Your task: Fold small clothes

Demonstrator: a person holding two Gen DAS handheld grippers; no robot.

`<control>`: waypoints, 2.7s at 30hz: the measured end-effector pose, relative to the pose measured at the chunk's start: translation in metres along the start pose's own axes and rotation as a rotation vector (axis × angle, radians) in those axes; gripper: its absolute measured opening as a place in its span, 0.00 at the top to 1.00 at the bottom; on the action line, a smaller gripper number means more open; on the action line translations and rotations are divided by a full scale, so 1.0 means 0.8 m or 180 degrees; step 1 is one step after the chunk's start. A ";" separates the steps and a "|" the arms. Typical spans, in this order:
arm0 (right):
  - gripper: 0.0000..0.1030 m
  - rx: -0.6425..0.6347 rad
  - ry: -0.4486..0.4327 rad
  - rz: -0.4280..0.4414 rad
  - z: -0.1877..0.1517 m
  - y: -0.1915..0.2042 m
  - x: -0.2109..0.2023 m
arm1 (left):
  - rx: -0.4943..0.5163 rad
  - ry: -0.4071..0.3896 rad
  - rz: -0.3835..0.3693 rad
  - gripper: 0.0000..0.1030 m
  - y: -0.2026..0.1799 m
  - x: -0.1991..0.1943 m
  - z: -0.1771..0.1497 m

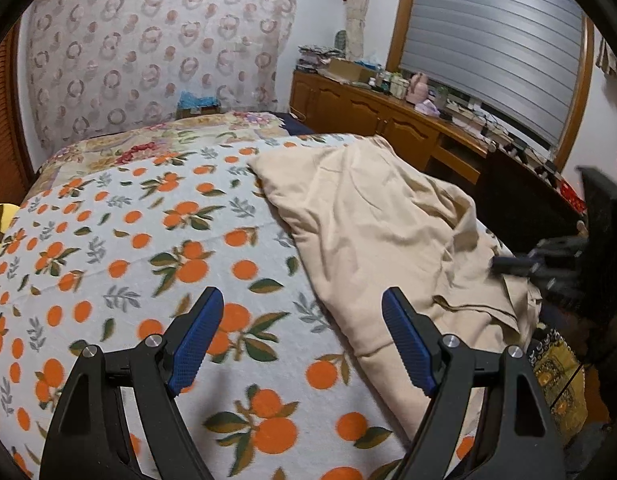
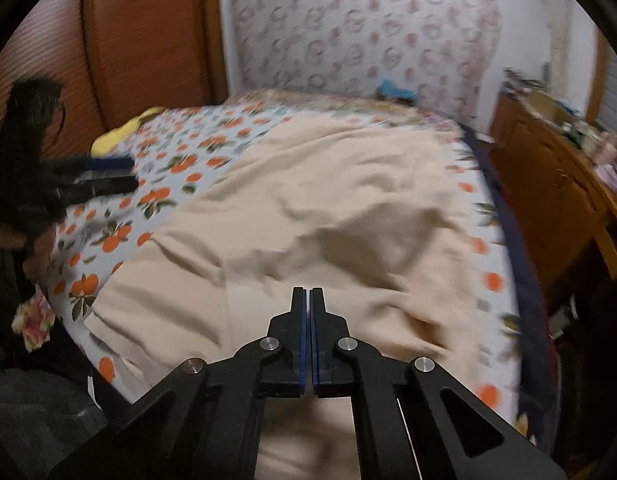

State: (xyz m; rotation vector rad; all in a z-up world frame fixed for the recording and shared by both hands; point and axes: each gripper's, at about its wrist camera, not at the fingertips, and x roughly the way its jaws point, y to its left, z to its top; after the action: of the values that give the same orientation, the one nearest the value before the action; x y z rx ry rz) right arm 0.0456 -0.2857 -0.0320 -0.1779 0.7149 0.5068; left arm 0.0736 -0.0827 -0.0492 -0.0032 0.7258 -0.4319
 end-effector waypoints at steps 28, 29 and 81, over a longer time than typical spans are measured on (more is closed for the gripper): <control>0.94 -0.0237 0.0038 0.0137 -0.006 0.034 0.012 | 0.0151 0.0177 -0.0137 0.20 -0.034 0.011 -0.017; 0.94 -0.0137 -0.0010 0.0117 -0.011 0.026 -0.002 | 0.0164 0.0197 -0.0156 0.20 -0.037 0.013 -0.019; 0.94 0.0540 0.0342 0.0010 -0.065 -0.056 -0.040 | 0.0387 0.0556 -0.0491 0.53 -0.077 0.002 -0.068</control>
State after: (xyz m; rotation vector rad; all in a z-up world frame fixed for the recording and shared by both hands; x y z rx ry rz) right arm 0.0175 -0.3537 -0.0504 -0.0454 0.8592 0.4395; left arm 0.0157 -0.1318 -0.0820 0.0943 0.8734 -0.6291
